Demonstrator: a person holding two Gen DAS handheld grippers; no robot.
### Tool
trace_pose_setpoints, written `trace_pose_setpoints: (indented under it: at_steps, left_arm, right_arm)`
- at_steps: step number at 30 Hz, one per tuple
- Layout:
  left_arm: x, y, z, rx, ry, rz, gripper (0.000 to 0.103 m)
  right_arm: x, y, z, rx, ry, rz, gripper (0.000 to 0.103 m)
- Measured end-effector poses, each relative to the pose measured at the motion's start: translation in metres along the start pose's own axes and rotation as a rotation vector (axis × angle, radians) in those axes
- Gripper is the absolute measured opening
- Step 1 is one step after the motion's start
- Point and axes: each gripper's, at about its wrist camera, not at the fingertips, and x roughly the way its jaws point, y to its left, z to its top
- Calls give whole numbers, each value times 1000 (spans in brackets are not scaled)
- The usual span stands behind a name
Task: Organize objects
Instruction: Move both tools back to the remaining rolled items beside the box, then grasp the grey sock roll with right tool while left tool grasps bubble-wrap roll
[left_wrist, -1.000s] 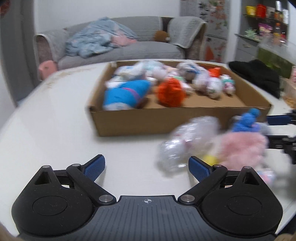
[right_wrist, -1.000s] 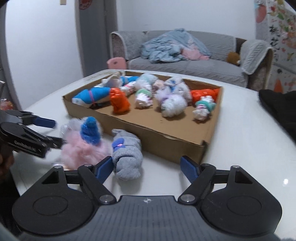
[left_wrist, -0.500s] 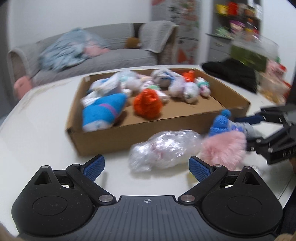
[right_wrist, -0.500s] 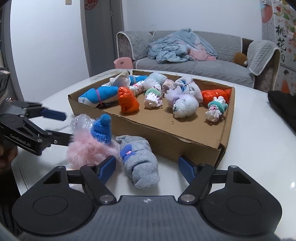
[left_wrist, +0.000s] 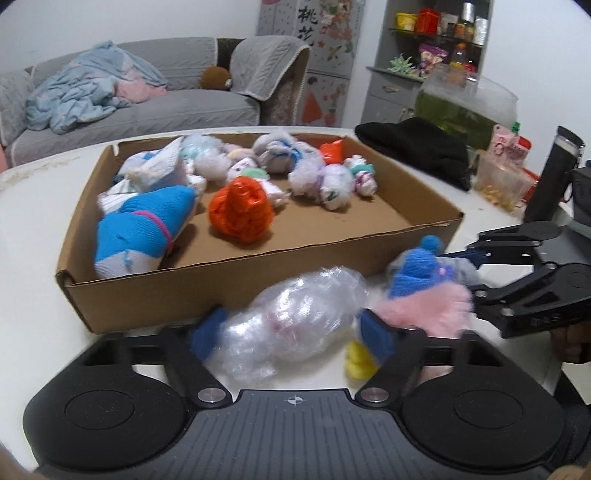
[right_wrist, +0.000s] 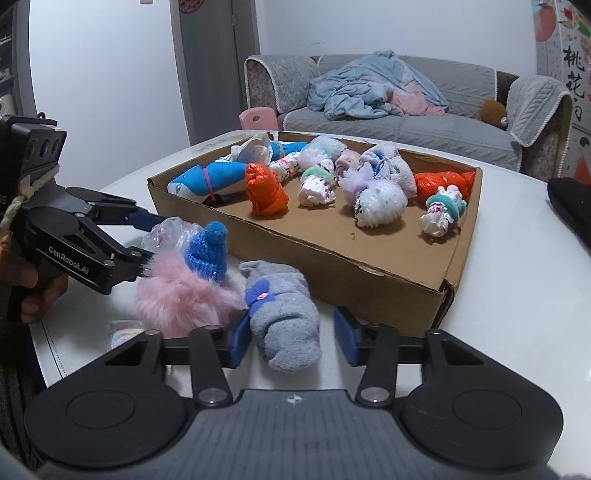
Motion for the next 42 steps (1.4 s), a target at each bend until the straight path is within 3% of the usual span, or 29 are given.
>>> trace_pose_setpoints:
  at_steps: [4, 11, 16, 24, 31, 35, 37, 42]
  left_arm:
    - [-4, -5, -3, 11, -2, -6, 67]
    - [-26, -8, -18, -18, -11, 39, 66]
    - [-34, -9, -28, -24, -24, 71, 74]
    - [-25, -2, -21, -23, -25, 53, 75]
    - [-23, 1, -19, -26, -25, 60, 84]
    - [-17, -1, -16, -4, -17, 53, 76]
    - [-17, -4, -16, 0, -22, 49, 50]
    - [-24, -6, -20, -19, -26, 77, 44]
  right_arm:
    - [-3, -2, -1, 16, -4, 3, 31]
    - [-15, -7, -8, 23, 0, -11, 31]
    - [-17, -9, -9, 9, -5, -27, 38]
    - [-11, -9, -5, 3, -4, -37, 38]
    - [-12, -10, -6, 5, -3, -31, 37]
    - [-11, -10, -6, 4, -1, -30, 37]
    - [-12, -11, -6, 10, -2, -34, 31]
    - [-13, -15, -6, 29, -6, -26, 29]
